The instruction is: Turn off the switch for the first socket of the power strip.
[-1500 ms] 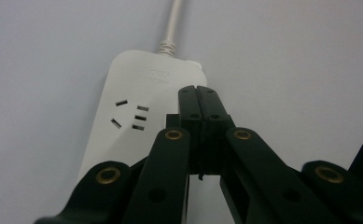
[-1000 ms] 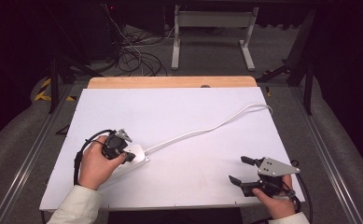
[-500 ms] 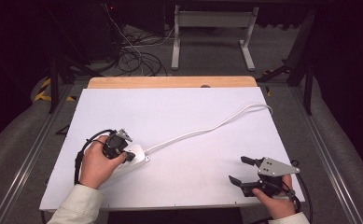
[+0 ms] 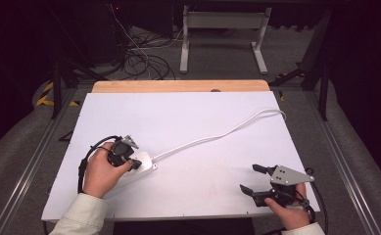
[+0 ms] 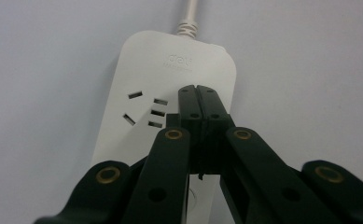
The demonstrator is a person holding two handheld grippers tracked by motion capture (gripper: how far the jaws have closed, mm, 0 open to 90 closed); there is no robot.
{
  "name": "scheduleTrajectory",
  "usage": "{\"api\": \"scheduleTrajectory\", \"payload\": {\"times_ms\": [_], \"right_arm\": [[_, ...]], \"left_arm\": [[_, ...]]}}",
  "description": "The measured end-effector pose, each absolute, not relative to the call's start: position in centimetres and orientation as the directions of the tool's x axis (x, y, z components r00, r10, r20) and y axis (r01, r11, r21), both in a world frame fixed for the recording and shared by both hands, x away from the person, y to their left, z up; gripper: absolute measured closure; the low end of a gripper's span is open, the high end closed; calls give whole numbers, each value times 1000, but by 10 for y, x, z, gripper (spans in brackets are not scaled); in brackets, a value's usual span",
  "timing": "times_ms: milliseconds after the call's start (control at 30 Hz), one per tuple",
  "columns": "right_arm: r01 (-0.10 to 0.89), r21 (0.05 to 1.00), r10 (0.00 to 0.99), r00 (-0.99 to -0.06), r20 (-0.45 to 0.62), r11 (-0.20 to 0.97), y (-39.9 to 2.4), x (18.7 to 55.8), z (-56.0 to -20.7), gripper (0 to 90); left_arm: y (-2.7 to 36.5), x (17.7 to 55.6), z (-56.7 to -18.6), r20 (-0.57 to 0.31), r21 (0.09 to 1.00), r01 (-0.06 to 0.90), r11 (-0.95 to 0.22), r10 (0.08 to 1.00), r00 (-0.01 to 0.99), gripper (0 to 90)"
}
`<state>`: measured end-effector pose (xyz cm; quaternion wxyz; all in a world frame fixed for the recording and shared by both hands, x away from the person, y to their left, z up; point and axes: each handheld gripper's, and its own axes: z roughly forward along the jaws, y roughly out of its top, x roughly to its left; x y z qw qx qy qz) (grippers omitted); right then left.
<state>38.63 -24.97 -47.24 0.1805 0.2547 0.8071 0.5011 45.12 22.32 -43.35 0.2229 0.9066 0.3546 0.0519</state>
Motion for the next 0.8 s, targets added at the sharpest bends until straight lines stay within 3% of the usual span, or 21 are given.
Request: {"api": "scheduleTrajectory", "payload": {"times_ms": [800], "right_arm": [[230,900,591,-806,-38,371,-249,386,-472,182]], "left_arm": [[225,450,-437,-75,459,628,-629,677,733,900]]}}
